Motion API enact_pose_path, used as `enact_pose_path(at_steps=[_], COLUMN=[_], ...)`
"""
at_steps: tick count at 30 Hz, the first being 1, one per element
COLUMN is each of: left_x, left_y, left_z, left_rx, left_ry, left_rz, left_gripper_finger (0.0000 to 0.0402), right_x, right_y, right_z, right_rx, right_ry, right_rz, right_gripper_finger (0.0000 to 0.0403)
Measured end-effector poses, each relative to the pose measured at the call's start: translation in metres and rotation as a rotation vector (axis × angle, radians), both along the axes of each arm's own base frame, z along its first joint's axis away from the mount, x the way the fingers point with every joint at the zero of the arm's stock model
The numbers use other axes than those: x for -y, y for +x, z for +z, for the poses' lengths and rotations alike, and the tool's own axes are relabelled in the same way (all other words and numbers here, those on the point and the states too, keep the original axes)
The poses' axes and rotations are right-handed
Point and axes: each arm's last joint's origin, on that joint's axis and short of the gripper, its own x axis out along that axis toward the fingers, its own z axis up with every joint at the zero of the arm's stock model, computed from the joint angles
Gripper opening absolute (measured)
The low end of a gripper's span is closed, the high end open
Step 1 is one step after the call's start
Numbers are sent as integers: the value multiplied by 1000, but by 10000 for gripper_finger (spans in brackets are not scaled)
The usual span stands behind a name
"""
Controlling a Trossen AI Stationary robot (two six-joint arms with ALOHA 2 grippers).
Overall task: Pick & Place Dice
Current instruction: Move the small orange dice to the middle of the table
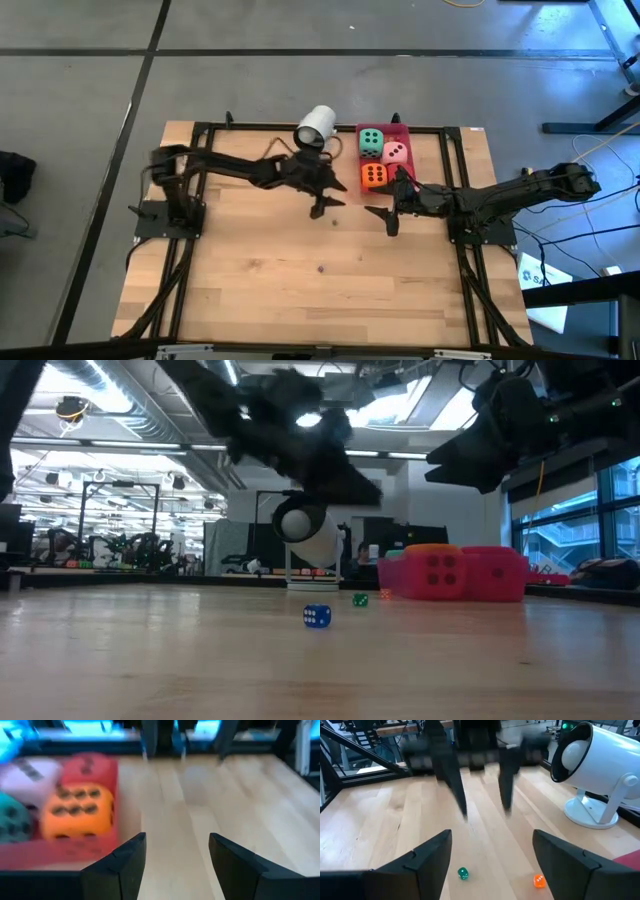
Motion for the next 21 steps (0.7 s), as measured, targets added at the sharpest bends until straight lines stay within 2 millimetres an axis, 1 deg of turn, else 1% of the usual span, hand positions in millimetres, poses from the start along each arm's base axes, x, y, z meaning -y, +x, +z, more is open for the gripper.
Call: enact_pose_path(at_steps=[3, 6, 8, 10, 12, 15, 17, 21], left_x=[10, 20, 25, 27, 30, 34, 35, 36], left_y=[-26, -56, -76, -96, -113, -130, -136, -140], left_z=[21, 30, 31, 26, 17, 3, -2, -10], left_rx=[64, 138, 218, 309, 380, 450, 472, 444], left_ry=[30, 55, 59, 45, 26, -7, -21, -53], left_rz=[-5, -16, -10, 5, 18, 22, 22, 29], left_gripper_finger=[210, 210, 210, 210, 210, 210, 210, 210], right_x=[0, 1, 4, 7, 10, 12, 14, 23], right_y=[0, -2, -1, 3, 11, 29, 42, 71], right_z=[-1, -5, -7, -3, 6, 18, 20, 11], right_rx=[-17, -63, -129, -208, -269, -358, -457, -684], right_ry=[-7, -16, -19, -21, -24, -90, -141, -202], right_rz=[1, -3, -18, -31, -24, 7, 29, 55], right_gripper_finger=[277, 277, 276, 275, 272, 268, 265, 258])
